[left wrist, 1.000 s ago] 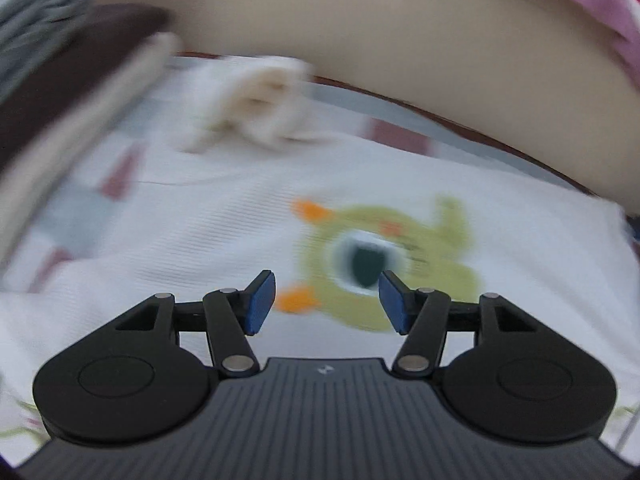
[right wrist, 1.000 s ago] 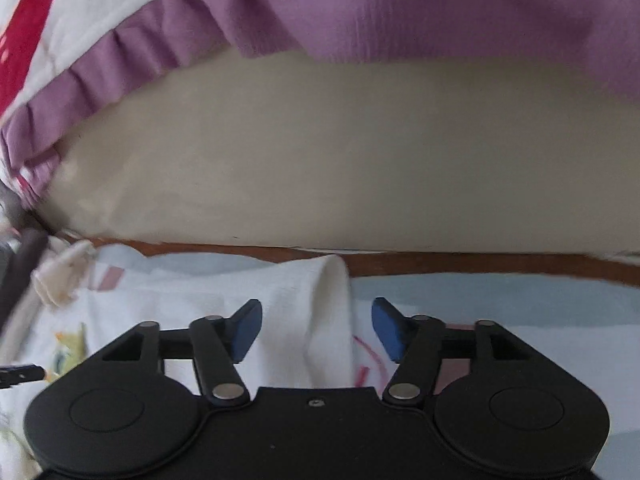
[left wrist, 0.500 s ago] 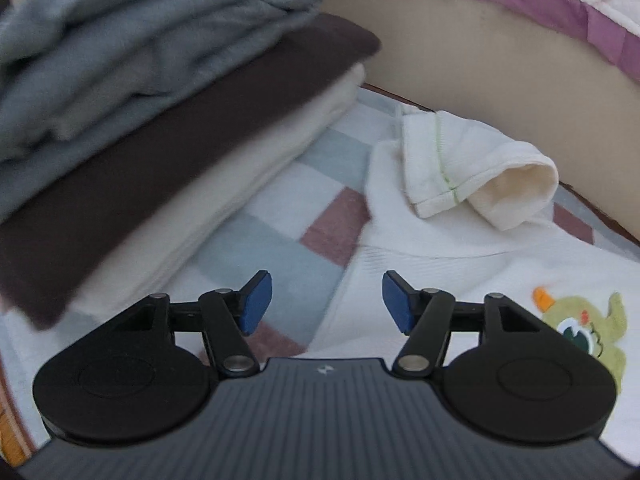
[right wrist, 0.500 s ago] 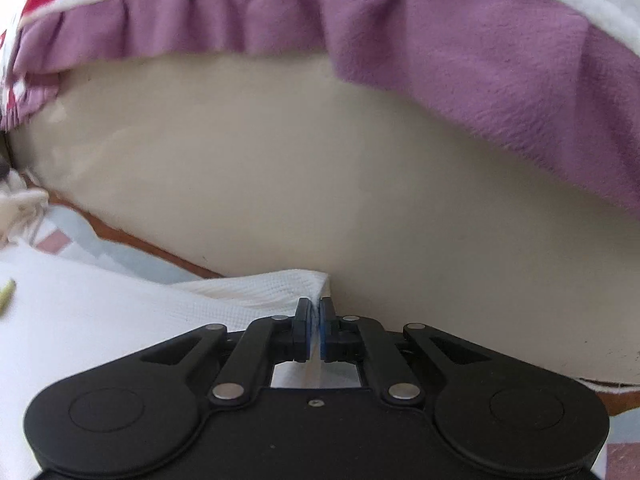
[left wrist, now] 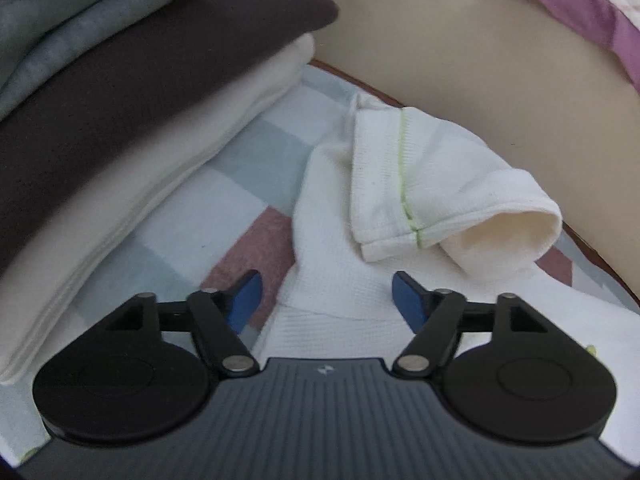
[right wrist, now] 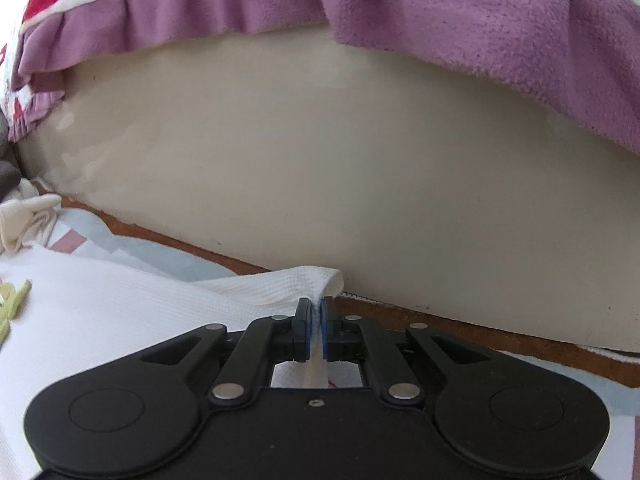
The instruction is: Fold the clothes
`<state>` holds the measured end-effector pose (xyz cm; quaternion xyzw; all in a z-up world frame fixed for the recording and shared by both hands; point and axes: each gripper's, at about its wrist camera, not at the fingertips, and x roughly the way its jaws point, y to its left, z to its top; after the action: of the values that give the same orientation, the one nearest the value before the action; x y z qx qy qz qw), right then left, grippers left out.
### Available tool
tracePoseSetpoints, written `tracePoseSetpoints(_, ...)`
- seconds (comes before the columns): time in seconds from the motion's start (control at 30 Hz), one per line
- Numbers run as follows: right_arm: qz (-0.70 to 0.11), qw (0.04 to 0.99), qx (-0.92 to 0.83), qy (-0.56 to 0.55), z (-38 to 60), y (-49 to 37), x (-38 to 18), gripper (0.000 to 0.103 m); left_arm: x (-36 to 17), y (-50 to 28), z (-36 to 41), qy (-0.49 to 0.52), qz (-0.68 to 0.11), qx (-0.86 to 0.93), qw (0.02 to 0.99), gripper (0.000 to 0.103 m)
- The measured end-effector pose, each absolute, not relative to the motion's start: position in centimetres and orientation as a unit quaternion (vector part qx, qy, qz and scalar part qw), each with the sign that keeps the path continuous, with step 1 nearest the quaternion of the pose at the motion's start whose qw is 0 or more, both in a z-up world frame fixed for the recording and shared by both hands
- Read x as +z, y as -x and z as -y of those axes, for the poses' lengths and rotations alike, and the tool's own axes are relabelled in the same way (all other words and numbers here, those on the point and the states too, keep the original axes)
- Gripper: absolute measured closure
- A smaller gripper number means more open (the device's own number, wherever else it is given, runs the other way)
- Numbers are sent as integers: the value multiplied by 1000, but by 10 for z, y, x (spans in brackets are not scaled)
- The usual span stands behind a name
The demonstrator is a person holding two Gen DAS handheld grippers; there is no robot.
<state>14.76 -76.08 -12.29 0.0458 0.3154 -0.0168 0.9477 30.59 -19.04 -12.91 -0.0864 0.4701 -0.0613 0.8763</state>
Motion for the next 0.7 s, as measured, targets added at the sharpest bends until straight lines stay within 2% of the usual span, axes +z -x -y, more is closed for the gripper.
tracePoseSetpoints(0.03, -314, 948, -17, -46, 761, -148, -124, 97, -129, -303, 195, 69, -464, -60, 881, 61)
tracePoseSetpoints(0.07, -312, 949, -17, -43, 760, -147, -124, 97, -129, -298, 205, 24, -457, -59, 887, 100)
tracePoseSetpoints(0.13, -300, 953, -24, -40, 761, -145, -120, 98, -122, -288, 240, -112, -429, -53, 895, 99)
tracePoseSetpoints(0.2, -286, 957, -33, -37, 761, -142, -115, 98, -111, -280, 270, -197, -379, -45, 903, 99)
tracePoseSetpoints(0.33, -258, 964, -53, -18, 756, -137, -104, 100, -81, -305, 279, -198, -318, 19, 927, 100)
tracePoseSetpoints(0.53, -276, 958, -82, 3, 756, -143, -117, 100, -111, -324, 277, -204, -330, 74, 919, 97)
tracePoseSetpoints(0.57, -293, 950, -103, 16, 756, -145, -119, 94, -116, -327, 277, -202, -337, 92, 915, 94)
tracePoseSetpoints(0.63, -313, 941, -131, 21, 759, -145, -118, 83, -113, -322, 268, -152, -360, 101, 915, 68)
tracePoseSetpoints(0.67, -312, 940, -135, 9, 762, -142, -112, 72, -108, -317, 263, -125, -365, 97, 917, 62)
tracePoseSetpoints(0.7, -312, 940, -139, -4, 765, -139, -107, 65, -102, -309, 259, -111, -363, 90, 921, 52)
